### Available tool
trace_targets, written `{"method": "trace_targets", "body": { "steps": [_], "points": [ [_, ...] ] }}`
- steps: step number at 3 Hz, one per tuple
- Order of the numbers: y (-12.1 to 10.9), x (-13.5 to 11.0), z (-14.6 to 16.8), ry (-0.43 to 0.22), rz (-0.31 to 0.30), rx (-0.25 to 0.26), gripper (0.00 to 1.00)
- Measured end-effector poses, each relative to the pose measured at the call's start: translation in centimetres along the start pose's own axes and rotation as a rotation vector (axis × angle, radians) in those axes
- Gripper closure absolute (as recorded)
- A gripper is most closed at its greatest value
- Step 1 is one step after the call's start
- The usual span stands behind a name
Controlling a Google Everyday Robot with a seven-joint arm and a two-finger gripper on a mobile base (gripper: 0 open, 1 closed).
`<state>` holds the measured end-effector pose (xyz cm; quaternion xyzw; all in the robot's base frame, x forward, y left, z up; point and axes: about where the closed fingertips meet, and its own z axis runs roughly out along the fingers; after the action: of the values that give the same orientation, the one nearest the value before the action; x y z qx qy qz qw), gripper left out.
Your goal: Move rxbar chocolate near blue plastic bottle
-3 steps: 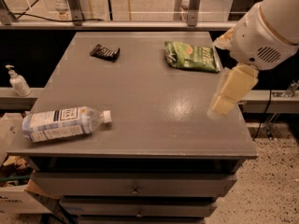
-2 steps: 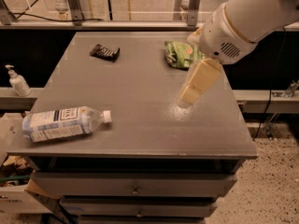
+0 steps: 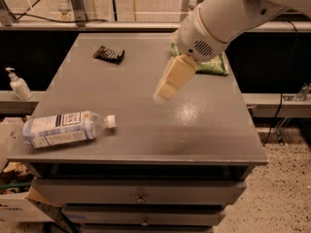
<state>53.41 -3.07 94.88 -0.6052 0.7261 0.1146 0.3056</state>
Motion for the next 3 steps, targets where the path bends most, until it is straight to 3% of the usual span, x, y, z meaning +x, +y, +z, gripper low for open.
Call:
{"method": "trace_targets", "body": {
  "steps": [1,3],
  "points": [
    [-0.7,-0.2,2.2,-0.038,0.014,0.023,0.0],
    [-7.6,-3.9,8.3,-0.158,0.073,0.123,0.0]
  ]
}}
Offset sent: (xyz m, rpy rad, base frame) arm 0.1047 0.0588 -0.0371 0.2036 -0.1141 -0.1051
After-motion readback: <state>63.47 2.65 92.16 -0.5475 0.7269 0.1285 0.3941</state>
